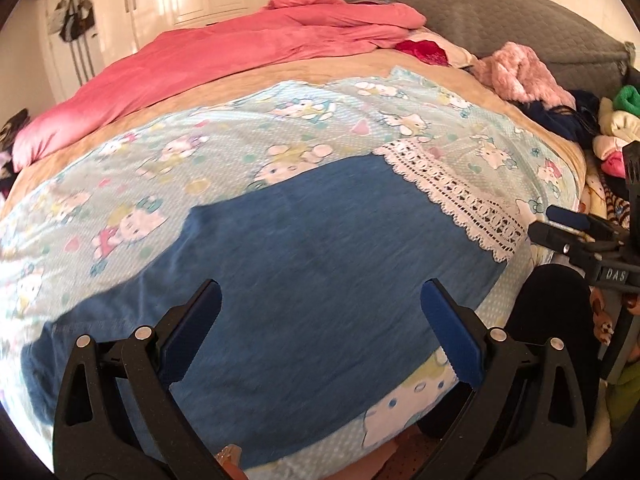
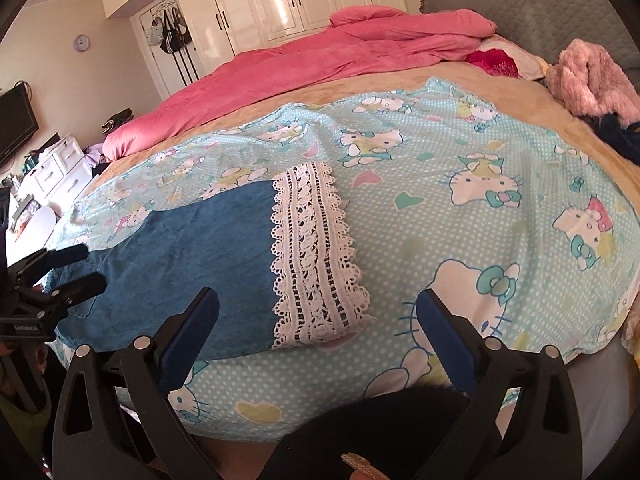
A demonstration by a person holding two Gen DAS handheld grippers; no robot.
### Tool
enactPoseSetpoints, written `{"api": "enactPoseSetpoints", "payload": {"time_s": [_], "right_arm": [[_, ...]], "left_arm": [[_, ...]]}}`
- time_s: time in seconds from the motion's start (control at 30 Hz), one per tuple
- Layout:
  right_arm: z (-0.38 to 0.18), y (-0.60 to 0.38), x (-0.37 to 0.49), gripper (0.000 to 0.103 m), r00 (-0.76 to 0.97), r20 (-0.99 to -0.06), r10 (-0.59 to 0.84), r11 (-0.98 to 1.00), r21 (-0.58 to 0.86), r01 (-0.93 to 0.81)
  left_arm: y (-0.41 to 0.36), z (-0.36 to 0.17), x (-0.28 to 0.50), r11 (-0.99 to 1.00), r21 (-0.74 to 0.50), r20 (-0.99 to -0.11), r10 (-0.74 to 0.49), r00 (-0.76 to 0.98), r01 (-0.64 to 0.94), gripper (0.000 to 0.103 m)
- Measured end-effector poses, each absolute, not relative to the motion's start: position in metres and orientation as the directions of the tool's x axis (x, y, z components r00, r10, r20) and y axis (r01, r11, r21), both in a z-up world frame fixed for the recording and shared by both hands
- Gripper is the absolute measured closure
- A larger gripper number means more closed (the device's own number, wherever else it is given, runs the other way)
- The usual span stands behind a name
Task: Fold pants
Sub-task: 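Move both open tools toward the lace-trimmed waist end of the pants, then grasp the lace-trimmed waist edge with the left tool while the right tool grasps it too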
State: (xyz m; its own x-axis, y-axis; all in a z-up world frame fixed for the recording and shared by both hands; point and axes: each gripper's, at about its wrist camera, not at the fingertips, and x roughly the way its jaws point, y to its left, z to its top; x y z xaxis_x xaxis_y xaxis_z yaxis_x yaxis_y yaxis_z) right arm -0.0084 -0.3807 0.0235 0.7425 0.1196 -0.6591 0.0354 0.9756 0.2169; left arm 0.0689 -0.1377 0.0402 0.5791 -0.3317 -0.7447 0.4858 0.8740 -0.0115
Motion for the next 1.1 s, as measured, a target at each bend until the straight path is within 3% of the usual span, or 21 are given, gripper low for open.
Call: {"api": "enactPoseSetpoints", "payload": {"time_s": [0.33, 0.63, 0.83, 1.1], "right_arm": [[0.000, -0.385, 0.005, 0.004, 0.695, -0.697, 0.176, 0.940, 0.328, 0.091], [-0.008, -0.383, 0.014, 0.004, 0.671, -0.723, 0.163, 0.934, 0.333, 0.131], [-0.013, -0.379, 0.020, 0.004, 0.658, -0.735, 0.161, 0.936, 0.326, 0.135], [-0.013, -0.377, 0.026, 0.004, 0.672, -0.717, 0.186, 0.926, 0.356, 0.123]], "left_arm": [[-0.182, 0.037, 0.124, 0.839, 0.006, -0.777, -0.339, 0.531, 0.545, 0.009], [-0.226, 0.027, 0.180, 0.790, -0.030, -0.792, -0.392, 0.467, 0.613, 0.009], [-0.251, 0.002, 0.210, 0.752, 0.041, -0.809, -0.362, 0.464, 0.658, 0.009], [-0.262, -0.023, 0.237, 0.691, -0.049, -0.833, -0.426, 0.352, 0.721, 0.012]]}}
